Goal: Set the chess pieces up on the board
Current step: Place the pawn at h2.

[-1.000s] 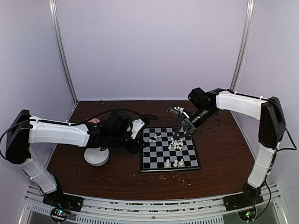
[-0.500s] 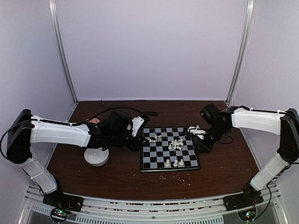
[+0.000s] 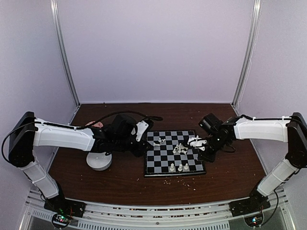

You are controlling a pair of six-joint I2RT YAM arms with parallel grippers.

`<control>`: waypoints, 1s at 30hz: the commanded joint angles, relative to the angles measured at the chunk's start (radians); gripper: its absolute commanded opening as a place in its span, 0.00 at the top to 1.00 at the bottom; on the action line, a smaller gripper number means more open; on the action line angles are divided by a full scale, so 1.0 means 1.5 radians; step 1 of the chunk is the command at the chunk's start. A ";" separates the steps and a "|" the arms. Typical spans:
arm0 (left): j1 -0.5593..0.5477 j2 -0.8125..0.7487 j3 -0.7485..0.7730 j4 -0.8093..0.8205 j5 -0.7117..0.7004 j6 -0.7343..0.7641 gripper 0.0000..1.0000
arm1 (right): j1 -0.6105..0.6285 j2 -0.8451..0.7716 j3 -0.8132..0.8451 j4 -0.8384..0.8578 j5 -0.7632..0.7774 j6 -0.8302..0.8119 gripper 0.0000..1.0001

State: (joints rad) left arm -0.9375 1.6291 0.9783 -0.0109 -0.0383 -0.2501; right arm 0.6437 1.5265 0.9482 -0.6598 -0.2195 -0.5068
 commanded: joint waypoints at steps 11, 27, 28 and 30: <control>0.002 0.013 0.020 0.018 -0.004 -0.010 0.61 | 0.016 0.039 0.005 0.003 0.024 -0.012 0.86; 0.002 0.018 0.017 0.024 0.001 -0.016 0.61 | 0.016 0.063 0.012 0.012 0.039 -0.001 0.82; 0.002 0.018 0.017 0.025 0.001 -0.017 0.61 | 0.016 0.063 0.011 0.015 0.042 0.000 0.82; 0.002 0.020 0.016 0.026 0.002 -0.016 0.61 | 0.016 0.065 0.011 0.020 0.046 0.000 0.82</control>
State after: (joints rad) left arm -0.9375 1.6444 0.9787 -0.0090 -0.0410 -0.2642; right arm 0.6617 1.6070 0.9516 -0.6540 -0.1890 -0.5182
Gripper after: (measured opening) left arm 0.392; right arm 0.184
